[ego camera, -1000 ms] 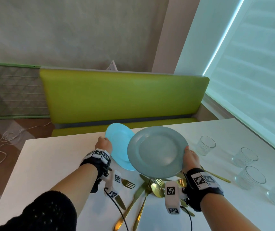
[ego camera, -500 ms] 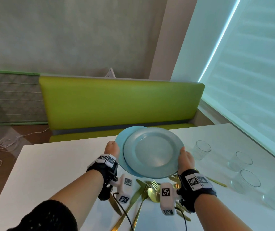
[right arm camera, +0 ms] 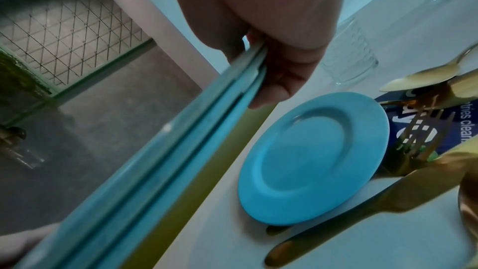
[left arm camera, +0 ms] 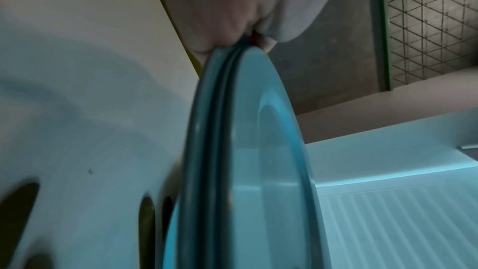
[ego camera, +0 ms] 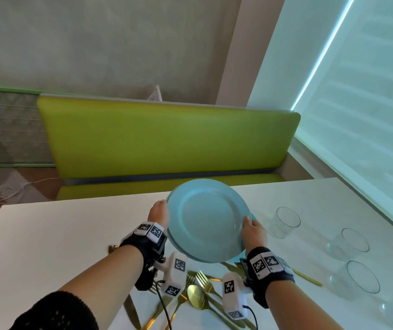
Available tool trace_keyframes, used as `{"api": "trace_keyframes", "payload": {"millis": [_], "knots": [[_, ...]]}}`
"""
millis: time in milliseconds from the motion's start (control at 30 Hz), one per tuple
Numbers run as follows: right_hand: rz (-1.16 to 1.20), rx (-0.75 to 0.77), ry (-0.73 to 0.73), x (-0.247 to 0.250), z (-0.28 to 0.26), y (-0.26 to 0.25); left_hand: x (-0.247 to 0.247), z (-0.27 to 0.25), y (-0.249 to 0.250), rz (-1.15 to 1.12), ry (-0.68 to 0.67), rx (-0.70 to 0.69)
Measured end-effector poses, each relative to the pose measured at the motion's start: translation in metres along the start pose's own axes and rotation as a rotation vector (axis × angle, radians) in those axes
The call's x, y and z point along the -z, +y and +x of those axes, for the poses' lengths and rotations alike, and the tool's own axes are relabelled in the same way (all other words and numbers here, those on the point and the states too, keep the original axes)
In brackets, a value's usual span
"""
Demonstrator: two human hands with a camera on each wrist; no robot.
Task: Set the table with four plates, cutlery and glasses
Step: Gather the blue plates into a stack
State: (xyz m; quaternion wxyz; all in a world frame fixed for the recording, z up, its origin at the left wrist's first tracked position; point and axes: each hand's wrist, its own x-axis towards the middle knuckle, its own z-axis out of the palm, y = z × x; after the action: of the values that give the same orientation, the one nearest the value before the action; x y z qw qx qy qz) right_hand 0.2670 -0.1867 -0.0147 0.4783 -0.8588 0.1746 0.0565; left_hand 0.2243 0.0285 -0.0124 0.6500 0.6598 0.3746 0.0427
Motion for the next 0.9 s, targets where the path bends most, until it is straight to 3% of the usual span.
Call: {"api": "trace_keyframes", "payload": {"millis": [167,300,367,500,633,767,900], "knots": [[-0.017,0.017,-0.104,-0.013,0.026,0.011,-0.01,0.009,0.001,0.04,0.025,0.019],[0.004,-0.002,-0.27,-0.01,0.044,0.01,-0.005,0.025,-0.004,0.15,0.106,0.044],[-0.094,0.0,-0.303,-0.004,0.06,0.012,-0.002,0.031,-0.009,0.183,0.136,0.089],[-0.43,-0.067,-0.12,0.014,0.095,0.031,0.004,0.04,-0.017,0.193,0.172,0.126],[-0.609,-0.187,-0.054,0.007,0.107,0.052,0.006,0.047,-0.016,0.154,0.202,0.157],[-0.684,-0.265,-0.057,-0.001,0.113,0.053,0.003,0.051,-0.015,0.156,0.21,0.157],[-0.583,-0.29,-0.096,-0.01,0.127,0.063,-0.003,0.049,-0.014,0.135,0.194,0.153]]}}
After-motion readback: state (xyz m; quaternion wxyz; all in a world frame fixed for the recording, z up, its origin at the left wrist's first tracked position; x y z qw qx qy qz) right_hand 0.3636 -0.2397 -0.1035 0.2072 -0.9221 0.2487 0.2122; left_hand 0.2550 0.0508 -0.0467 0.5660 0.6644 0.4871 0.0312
